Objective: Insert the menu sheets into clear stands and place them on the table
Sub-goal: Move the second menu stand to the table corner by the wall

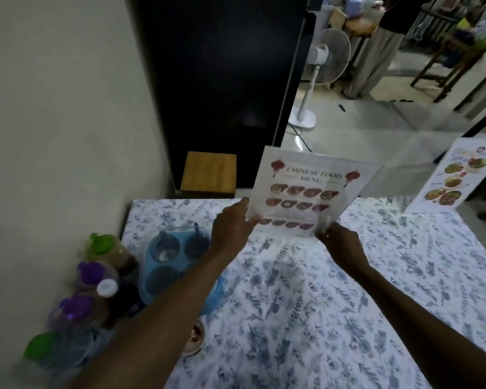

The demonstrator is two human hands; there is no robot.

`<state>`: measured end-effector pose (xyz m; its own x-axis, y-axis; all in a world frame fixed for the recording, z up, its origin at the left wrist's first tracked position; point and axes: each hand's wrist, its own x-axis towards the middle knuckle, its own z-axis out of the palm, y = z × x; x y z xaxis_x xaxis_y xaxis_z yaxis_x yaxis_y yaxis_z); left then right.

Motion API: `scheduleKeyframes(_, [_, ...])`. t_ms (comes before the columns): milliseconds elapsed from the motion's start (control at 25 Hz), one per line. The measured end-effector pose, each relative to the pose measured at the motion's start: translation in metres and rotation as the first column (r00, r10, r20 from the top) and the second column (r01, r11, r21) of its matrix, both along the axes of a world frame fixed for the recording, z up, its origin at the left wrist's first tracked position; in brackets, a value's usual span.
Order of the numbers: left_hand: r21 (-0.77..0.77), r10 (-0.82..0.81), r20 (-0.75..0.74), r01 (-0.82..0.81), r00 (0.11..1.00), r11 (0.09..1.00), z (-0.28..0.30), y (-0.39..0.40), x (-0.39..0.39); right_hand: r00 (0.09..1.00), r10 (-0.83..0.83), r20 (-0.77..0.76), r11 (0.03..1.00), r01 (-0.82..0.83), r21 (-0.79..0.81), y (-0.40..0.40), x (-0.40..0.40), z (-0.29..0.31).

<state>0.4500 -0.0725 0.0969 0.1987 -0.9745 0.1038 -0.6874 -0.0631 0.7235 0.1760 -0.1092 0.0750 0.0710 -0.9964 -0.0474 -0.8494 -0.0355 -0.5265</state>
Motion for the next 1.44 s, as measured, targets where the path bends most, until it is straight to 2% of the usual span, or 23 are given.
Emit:
scheduleKeyframes(80, [-0.030, 0.018, -0.017, -0.018, 1.000, 0.999, 0.007, -0.020, 0.033, 0.999, 0.041, -0.020, 0.999, -0.042, -0.032, -0.021, 0.033, 0.012])
scheduleKeyframes(320, [0.014, 0.111, -0.143, -0.111, 0.983, 0.994, 0.013, -0.048, 0.155, 0.974, 0.223, -0.024, 0.970, -0.225, -0.089, -0.072, 0.146, 0.019])
scheduleKeyframes(480, [0.124, 0.258, -0.110, -0.244, 0.960, 0.962, 0.000, -0.046, 0.236, 0.962, 0.273, 0.005, 0.962, -0.273, -0.016, -0.087, 0.230, -0.004])
scheduleKeyframes(640, [0.171, 0.351, -0.038, -0.340, 0.936, 0.925, -0.018, -0.031, 0.285, 0.945, 0.324, 0.048, 0.945, -0.326, 0.036, -0.087, 0.297, -0.036])
scheduleKeyframes(720, [0.204, 0.376, -0.071, -0.355, 0.924, 0.912, -0.025, -0.026, 0.294, 0.947, 0.287, 0.143, 0.949, -0.301, 0.091, -0.086, 0.316, -0.050])
scheduleKeyframes(840, [0.231, 0.383, 0.004, -0.373, 0.924, 0.898, -0.043, -0.027, 0.294, 0.946, 0.229, 0.229, 0.953, -0.266, 0.144, -0.088, 0.325, -0.073])
scheduleKeyframes(960, [0.269, 0.410, 0.094, -0.420, 0.907, 0.867, -0.054, -0.034, 0.296, 0.953, 0.194, 0.233, 0.953, -0.239, 0.184, -0.093, 0.327, -0.088])
scheduleKeyframes(1080, [0.330, 0.362, 0.232, -0.423, 0.903, 0.844, -0.050, -0.042, 0.301, 0.955, 0.226, 0.194, 0.946, -0.262, 0.189, -0.099, 0.340, -0.092])
scheduleKeyframes(1200, [0.351, 0.342, 0.254, -0.416, 0.905, 0.839, -0.043, -0.047, 0.304, 0.941, 0.269, 0.205, 0.937, -0.305, 0.170, -0.096, 0.359, -0.096])
scheduleKeyframes(1440, [0.394, 0.294, 0.254, -0.376, 0.922, 0.839, -0.042, -0.044, 0.308, 0.922, 0.366, 0.127, 0.908, -0.383, 0.166, -0.103, 0.370, -0.094])
